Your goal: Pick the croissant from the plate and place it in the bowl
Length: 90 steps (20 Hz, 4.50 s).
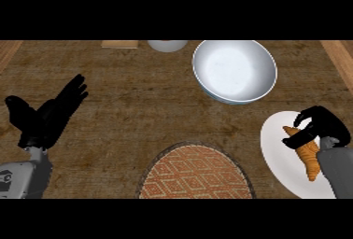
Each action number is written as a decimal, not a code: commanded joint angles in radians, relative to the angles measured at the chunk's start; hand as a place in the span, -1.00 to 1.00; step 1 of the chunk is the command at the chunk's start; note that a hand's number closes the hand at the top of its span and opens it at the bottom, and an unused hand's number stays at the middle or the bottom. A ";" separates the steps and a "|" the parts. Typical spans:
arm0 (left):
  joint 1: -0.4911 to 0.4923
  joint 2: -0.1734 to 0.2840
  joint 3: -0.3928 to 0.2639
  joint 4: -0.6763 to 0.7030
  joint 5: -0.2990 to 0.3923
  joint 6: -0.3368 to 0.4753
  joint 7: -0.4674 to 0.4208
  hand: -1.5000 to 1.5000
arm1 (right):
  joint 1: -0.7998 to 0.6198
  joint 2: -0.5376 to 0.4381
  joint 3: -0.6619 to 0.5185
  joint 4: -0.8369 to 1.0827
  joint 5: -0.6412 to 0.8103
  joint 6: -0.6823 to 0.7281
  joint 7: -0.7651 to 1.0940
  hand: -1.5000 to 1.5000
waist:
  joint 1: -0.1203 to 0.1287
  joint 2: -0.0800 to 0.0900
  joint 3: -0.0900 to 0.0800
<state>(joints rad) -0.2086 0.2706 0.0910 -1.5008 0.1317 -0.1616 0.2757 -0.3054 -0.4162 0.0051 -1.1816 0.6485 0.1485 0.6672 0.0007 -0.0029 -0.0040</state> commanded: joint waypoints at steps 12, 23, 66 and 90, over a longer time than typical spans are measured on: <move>-0.014 -0.006 0.026 -0.020 0.005 -0.016 0.015 0.00 | 0.039 -0.354 0.045 -0.053 -0.026 0.231 -0.726 1.00 | 0.004 0.007 0.008; -0.003 -0.009 0.040 0.005 -0.012 -0.016 0.003 0.00 | 0.028 -0.578 -0.141 0.025 -0.093 0.263 -1.155 1.00 | -0.006 0.002 0.004; 0.012 -0.011 0.043 -0.010 -0.013 -0.091 -0.002 0.00 | -0.790 -0.051 0.027 0.100 -0.146 0.261 -0.361 1.00 | 0.035 0.009 0.003; -0.104 -0.059 0.009 0.022 -0.025 -0.066 0.031 0.00 | -0.977 0.236 -0.206 0.880 -0.227 -0.098 -0.695 -1.00 | 0.091 0.040 0.005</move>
<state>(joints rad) -0.2991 0.2173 0.0995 -1.4745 0.0907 -0.2203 0.2940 -1.2643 -0.2117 -0.1616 -0.3530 0.4413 0.1207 0.0236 0.0823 0.0330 0.0008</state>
